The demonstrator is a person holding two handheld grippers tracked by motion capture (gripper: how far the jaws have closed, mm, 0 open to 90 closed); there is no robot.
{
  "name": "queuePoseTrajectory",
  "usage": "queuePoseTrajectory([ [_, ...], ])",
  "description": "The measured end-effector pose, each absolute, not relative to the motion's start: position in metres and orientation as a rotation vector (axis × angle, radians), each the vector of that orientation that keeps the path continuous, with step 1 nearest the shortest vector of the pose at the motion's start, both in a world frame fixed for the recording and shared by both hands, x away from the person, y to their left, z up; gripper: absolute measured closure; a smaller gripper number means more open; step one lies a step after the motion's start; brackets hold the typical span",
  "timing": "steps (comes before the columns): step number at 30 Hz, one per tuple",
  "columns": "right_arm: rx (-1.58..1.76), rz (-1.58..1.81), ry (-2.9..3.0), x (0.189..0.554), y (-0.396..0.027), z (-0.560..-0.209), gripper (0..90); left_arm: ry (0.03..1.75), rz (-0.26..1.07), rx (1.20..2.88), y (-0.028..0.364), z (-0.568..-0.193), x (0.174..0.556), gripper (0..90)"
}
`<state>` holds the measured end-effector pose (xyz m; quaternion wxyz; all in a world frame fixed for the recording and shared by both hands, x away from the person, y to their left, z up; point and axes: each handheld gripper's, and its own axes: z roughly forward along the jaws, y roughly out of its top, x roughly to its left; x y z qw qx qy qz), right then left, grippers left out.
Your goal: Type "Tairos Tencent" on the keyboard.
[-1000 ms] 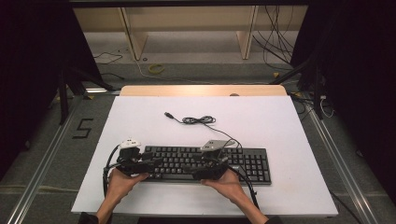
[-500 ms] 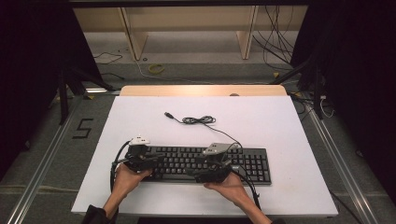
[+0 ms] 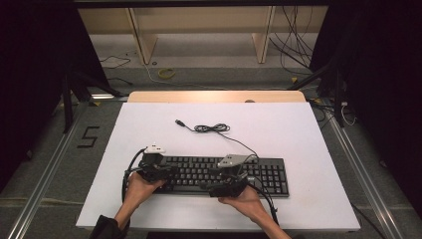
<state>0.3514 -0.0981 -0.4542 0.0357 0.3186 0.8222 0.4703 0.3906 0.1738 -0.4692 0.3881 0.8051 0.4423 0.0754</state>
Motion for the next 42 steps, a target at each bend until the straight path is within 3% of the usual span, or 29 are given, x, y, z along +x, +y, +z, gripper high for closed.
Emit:
queuePoseTrajectory([
  [23,0.983,1.443,2.516,0.349,-0.099,-0.453,35.5,1.157,0.199,2.068,0.171,-0.474,0.393,89.2],
  [42,0.981,1.442,2.51,0.351,-0.096,-0.453,37.7,1.136,0.148,2.003,0.18,-0.462,0.381,65.9],
])
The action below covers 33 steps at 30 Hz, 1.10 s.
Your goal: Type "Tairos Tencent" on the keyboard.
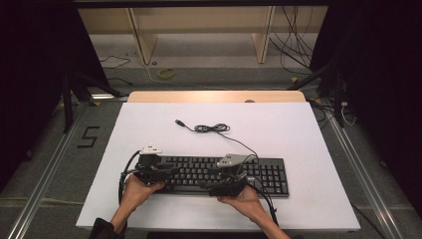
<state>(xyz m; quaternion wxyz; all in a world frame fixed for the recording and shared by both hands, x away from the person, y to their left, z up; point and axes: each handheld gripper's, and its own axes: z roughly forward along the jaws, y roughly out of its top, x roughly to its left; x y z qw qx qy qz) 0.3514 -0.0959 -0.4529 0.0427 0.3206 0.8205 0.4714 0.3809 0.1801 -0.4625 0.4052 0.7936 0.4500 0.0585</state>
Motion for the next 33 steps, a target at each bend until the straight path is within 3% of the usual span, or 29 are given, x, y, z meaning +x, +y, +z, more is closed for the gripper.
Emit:
queuePoseTrajectory([
  [14,0.997,1.41,2.511,0.357,-0.086,-0.454,53.0,1.12,0.139,1.95,0.189,-0.459,0.373,44.5],
  [33,0.968,1.35,2.563,0.366,-0.068,-0.461,86.1,1.065,0.167,1.901,0.193,-0.454,0.36,37.2],
])
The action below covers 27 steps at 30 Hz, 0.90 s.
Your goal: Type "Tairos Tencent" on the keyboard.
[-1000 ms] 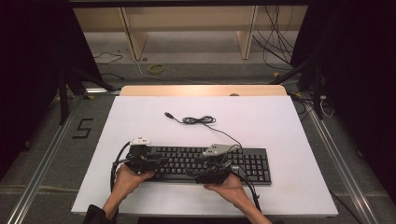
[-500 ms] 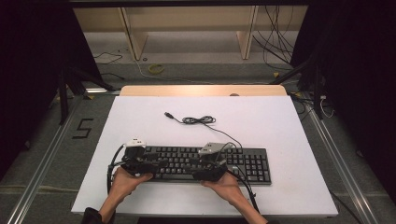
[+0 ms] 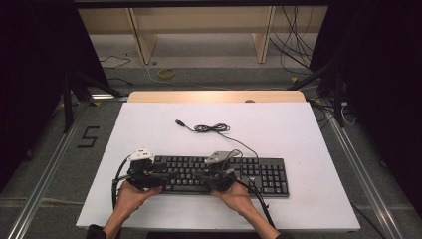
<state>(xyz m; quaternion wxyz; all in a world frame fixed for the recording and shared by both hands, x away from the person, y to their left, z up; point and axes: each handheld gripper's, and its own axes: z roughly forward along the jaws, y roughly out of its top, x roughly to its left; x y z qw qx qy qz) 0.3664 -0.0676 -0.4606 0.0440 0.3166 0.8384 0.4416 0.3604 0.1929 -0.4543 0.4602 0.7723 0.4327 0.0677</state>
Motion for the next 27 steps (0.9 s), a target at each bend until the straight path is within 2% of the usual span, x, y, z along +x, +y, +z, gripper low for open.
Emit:
queuePoseTrajectory([
  [5,0.966,1.324,2.574,0.368,-0.063,-0.464,90.0,1.057,0.176,1.876,0.196,-0.453,0.356,36.9],
  [27,0.981,1.225,2.621,0.37,-0.058,-0.475,90.0,1.015,0.169,1.866,0.2,-0.459,0.345,31.6],
])
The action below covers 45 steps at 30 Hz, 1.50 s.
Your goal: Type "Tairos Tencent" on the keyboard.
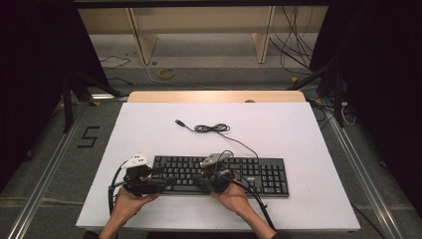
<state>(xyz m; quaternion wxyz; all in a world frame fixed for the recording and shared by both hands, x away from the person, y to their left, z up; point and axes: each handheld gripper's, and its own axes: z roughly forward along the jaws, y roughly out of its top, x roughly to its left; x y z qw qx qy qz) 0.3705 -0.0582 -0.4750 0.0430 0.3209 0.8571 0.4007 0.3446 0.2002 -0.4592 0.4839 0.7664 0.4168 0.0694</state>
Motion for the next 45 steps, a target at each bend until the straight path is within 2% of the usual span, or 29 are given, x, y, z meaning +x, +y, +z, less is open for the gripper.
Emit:
queuePoseTrajectory([
  [23,1.022,1.217,2.627,0.37,-0.059,-0.481,90.0,0.997,0.177,1.858,0.201,-0.46,0.34,31.9],
  [34,1.058,1.33,2.559,0.37,-0.071,-0.468,77.8,0.993,0.172,1.877,0.198,-0.462,0.341,34.4],
  [45,1.057,1.373,2.552,0.368,-0.077,-0.463,61.9,1.01,0.16,1.896,0.197,-0.463,0.344,44.1],
])
